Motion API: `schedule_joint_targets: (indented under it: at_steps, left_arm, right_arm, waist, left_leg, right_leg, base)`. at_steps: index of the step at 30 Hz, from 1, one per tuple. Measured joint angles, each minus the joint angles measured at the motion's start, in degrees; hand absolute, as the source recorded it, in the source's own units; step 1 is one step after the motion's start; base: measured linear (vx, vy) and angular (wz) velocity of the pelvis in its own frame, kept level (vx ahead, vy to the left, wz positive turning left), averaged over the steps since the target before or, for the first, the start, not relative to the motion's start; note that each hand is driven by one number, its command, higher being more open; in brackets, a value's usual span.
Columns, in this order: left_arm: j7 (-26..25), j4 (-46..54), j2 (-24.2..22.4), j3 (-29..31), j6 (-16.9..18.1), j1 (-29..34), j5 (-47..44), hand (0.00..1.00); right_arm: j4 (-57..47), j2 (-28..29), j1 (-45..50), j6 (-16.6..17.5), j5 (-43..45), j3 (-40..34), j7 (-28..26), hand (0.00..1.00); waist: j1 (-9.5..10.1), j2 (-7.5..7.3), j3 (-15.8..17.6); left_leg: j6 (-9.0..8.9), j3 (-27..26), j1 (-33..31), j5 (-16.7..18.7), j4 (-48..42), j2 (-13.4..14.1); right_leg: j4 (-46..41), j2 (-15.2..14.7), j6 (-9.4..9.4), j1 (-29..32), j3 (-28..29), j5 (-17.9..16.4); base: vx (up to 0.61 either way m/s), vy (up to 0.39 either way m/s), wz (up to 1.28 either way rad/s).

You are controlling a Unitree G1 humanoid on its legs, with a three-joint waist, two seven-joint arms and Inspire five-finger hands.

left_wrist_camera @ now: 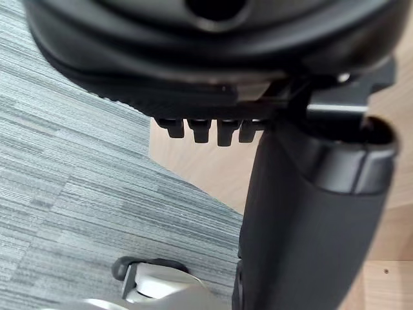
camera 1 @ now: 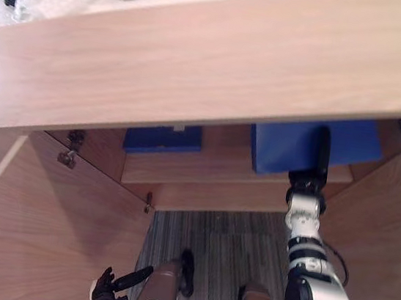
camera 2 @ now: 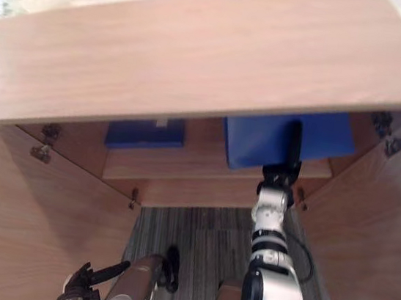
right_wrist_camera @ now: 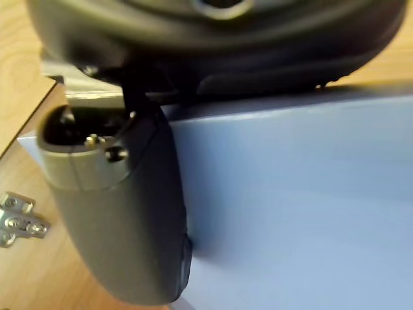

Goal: Walk over to the cabinet, pick up the folder, carry it to the office cabinet, place the folder inside the office cabinet, then close the office cabinet door

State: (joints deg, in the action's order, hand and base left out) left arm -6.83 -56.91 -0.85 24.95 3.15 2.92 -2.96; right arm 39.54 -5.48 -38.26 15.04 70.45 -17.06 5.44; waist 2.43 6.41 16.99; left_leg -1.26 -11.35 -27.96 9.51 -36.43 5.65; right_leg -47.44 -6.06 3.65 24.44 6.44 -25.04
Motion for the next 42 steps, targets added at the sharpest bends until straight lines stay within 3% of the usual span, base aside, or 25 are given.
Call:
schedule_joint_targets:
  at_steps: [7,11,17,22,26,32,42]
  left_arm:
    - [1.75,-1.58,-3.87,12.38,-2.62,-1.98,-11.01,1.0]
    - [2.02,-1.43,-3.92,12.47,-2.7,-4.77,-15.08,1.0]
    - [0.64,1.18,-4.0,11.91,-2.67,-7.02,-16.9,1.0]
    - [0.36,6.41,-3.62,5.58,-2.67,-8.91,-17.81,1.0]
    - [0.4,10.35,-3.14,-1.19,-2.65,-8.74,-17.82,1.0]
    - [0.88,17.38,-2.82,-8.9,-2.74,-5.15,-17.76,1.0]
    - [1.17,24.15,-2.73,-13.55,-4.04,-1.58,-16.52,1.0]
  right_arm:
    - [0.08,-5.24,-13.79,-0.04,2.71,-4.59,2.47,0.0]
    - [0.25,-6.69,-20.31,-1.55,2.72,-7.52,4.93,0.0]
    - [2.86,-9.19,-26.71,-3.75,2.81,-9.34,7.12,0.0]
    - [7.01,-11.81,-31.73,-6.12,2.78,-11.03,10.41,0.0]
    - [9.47,-15.02,-33.01,-8.88,1.4,-10.86,11.26,0.0]
    - [13.07,-18.56,-33.43,-14.01,-3.26,-7.36,11.53,0.0]
    - [14.53,-19.17,-33.45,-16.3,-2.77,-4.17,11.46,0.0]
  waist:
    - [0.37,0.01,5.43]
    - [0.72,0.48,7.04]
    - [1.06,0.84,7.59]
    - [2.23,1.17,7.72]
    - [2.92,2.37,7.89]
    - [3.45,3.71,7.94]
    - [3.88,4.67,7.4]
  left_leg:
    - [1.62,-2.33,-16.18,6.95,-19.17,1.18]
    - [2.28,-2.66,-22.39,8.69,-25.31,1.01]
    - [2.35,-3.58,-26.0,8.64,-27.13,-0.2]
    - [2.75,-3.68,-27.62,7.32,-26.69,-1.38]
    - [2.77,-3.1,-27.8,6.75,-25.83,-2.08]
    - [2.58,-1.83,-27.01,6.21,-24.44,-3.2]
    - [2.26,-0.75,-26.67,5.62,-23.25,-4.07]
  right_leg:
    - [-19.48,0.02,2.91,17.5,5.6,-6.41]
    - [-25.82,-0.43,4.16,23.63,7.11,-8.27]
    - [-29.5,-1.67,4.74,28.18,8.7,-9.03]
    - [-31.16,-2.73,4.33,30.42,8.95,-9.49]
    - [-30.92,-3.62,4.06,30.36,8.09,-9.66]
    - [-29.84,-4.91,3.75,28.73,6.24,-9.92]
    - [-29.4,-5.85,2.84,27.85,4.67,-10.51]
  base:
    - [-0.13,0.112,-0.11]
    - [-0.1,0.13,0.07]
    - [-0.07,0.038,0.09]
    - [-0.01,-0.029,0.13]
    - [0.01,-0.02,0.13]
    - [0.01,0.009,0.13]
    - [-0.01,0.004,0.08]
